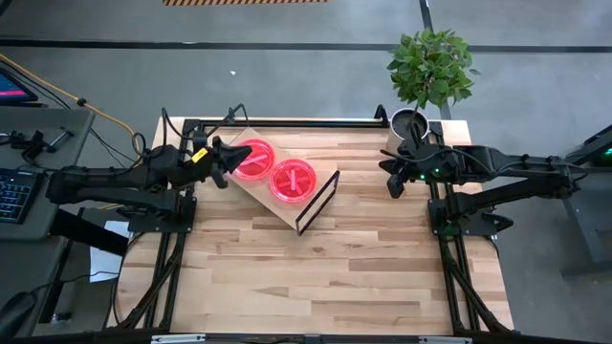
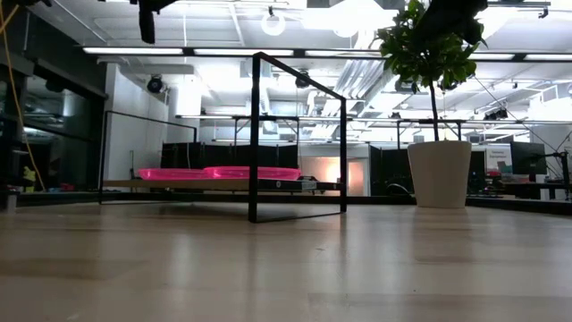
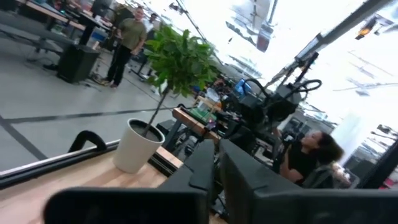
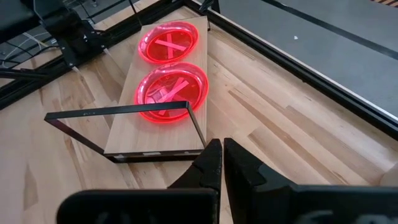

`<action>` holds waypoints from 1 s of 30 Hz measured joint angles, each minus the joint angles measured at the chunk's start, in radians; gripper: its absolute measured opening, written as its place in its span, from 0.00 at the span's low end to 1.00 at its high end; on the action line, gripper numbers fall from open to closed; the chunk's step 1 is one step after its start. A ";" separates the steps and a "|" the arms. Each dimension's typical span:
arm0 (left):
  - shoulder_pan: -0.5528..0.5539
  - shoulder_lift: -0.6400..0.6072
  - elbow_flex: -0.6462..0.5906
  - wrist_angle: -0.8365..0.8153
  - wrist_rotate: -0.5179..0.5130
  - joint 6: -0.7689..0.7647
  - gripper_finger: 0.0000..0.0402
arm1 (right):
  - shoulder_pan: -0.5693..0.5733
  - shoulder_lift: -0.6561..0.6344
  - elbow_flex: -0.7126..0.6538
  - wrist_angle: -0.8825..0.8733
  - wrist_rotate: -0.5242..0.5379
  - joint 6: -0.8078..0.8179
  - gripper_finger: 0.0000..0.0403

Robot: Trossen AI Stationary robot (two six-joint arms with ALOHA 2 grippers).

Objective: Place and stack plates onto a shelf
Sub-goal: Return to Home Position

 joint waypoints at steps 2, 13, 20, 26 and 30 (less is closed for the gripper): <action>0.000 0.000 0.000 0.000 0.011 0.004 0.02 | 0.000 0.000 0.000 0.000 0.000 0.000 0.00; 0.000 0.000 0.000 0.005 0.026 0.021 0.00 | 0.000 0.000 0.000 0.000 0.000 0.000 0.00; 0.000 0.000 0.000 0.005 0.029 0.032 0.00 | 0.000 0.000 0.000 0.000 0.000 0.000 0.00; 0.000 -0.005 0.000 0.008 0.038 0.048 0.00 | 0.000 0.000 0.000 0.000 -0.004 0.000 0.00; 0.000 -0.016 0.000 0.002 0.064 0.071 0.00 | 0.000 0.000 0.000 0.000 -0.012 0.000 0.00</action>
